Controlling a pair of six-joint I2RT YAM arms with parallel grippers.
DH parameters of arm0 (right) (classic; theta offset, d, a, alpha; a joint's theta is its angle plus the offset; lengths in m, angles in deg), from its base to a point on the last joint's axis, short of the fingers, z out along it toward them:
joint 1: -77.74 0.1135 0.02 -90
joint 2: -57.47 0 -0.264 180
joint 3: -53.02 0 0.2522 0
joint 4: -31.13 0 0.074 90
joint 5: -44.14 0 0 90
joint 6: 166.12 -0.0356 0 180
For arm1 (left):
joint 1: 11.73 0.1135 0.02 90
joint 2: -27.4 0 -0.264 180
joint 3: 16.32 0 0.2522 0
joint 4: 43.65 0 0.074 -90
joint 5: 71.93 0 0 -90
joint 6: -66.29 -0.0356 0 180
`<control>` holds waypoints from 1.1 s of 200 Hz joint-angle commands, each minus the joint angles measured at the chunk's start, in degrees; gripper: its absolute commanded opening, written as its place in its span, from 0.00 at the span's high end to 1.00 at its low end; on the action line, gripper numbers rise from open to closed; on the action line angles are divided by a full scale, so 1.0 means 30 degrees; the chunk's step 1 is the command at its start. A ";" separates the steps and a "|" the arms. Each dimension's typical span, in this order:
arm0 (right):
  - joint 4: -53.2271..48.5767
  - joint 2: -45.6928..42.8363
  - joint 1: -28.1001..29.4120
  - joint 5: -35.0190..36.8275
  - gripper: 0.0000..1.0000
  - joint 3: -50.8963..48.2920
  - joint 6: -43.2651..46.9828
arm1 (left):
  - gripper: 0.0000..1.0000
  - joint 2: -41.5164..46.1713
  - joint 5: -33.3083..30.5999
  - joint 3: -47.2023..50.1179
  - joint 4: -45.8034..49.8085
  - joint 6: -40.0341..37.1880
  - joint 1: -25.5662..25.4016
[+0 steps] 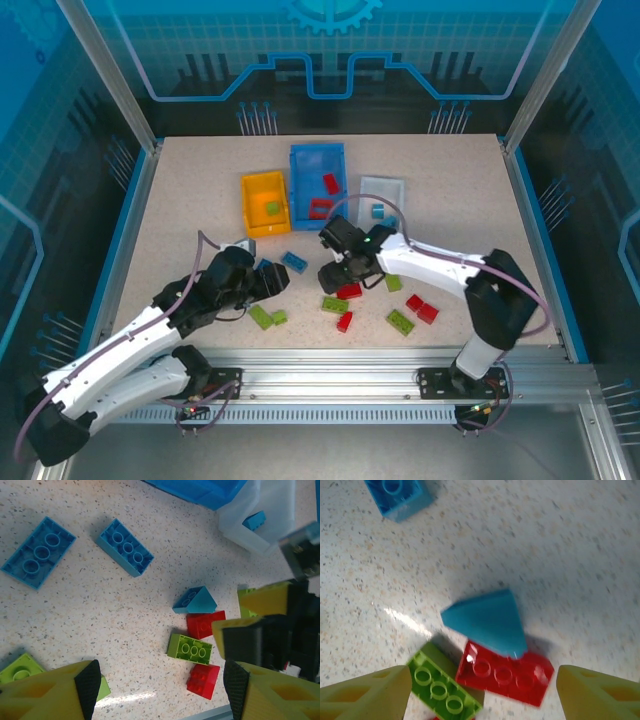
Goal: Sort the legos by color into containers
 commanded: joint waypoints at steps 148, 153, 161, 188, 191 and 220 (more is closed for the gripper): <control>-0.1327 0.6068 0.0178 0.0126 0.38 0.3825 0.1913 | 0.30 -0.0168 -0.0406 -0.0344 0.0485 -0.0091 -0.0082; -0.1221 0.6021 0.0176 0.0121 0.40 0.3782 0.1892 | 0.30 -0.0169 -0.0392 -0.0346 0.0486 -0.0115 -0.0093; -0.1123 0.5936 0.0179 0.0173 0.43 0.3702 0.1826 | 0.30 -0.0150 -0.0379 -0.0319 0.0439 -0.0120 -0.0076; -0.0671 0.5298 0.0172 0.0539 0.57 0.3228 0.1706 | 0.30 -0.0233 -0.0240 -0.0195 0.0284 -0.0097 -0.0083; -0.0607 0.5185 0.0171 0.0561 0.58 0.3137 0.1700 | 0.30 -0.0258 -0.0232 -0.0202 0.0279 -0.0139 -0.0075; -0.0351 0.3488 0.0109 0.1491 0.62 0.2582 0.1540 | 0.30 -0.0486 0.0054 -0.0218 -0.0085 -0.0201 -0.0093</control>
